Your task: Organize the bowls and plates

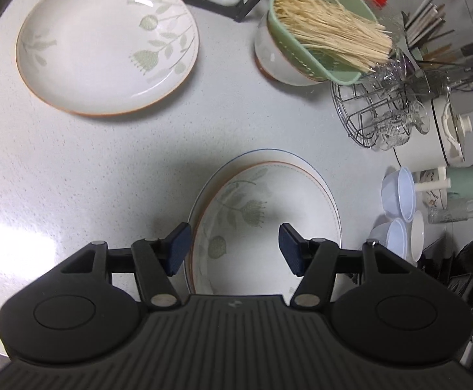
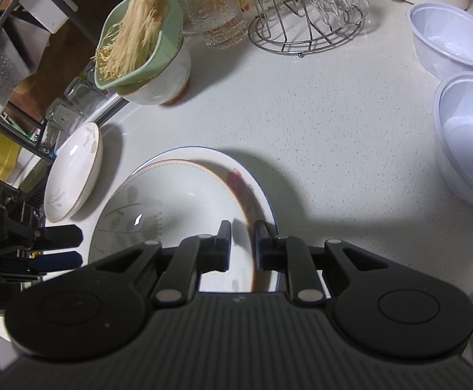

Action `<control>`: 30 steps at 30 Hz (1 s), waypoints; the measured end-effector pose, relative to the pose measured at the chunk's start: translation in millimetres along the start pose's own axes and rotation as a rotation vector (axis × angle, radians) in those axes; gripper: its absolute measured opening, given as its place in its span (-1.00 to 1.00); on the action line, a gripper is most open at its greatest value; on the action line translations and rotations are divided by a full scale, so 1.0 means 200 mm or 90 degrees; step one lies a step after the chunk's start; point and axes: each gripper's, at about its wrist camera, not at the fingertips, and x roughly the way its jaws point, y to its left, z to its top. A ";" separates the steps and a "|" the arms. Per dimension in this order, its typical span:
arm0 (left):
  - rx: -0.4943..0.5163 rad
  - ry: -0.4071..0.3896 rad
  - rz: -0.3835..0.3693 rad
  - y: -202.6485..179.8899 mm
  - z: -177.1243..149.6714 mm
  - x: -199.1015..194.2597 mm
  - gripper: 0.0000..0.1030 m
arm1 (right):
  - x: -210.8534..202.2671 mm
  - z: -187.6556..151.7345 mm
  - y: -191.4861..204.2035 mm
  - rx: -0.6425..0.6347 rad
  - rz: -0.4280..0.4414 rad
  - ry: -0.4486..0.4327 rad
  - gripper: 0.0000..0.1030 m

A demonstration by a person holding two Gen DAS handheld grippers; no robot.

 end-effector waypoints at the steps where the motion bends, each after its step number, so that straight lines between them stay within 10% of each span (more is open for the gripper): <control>1: 0.004 -0.004 0.002 0.00 0.00 -0.01 0.25 | -0.01 0.00 0.01 -0.007 -0.004 -0.006 -0.66; 30: 0.248 -0.255 0.074 -0.51 -0.49 -0.65 0.37 | -0.84 -0.08 0.24 -0.146 0.068 -0.198 -0.66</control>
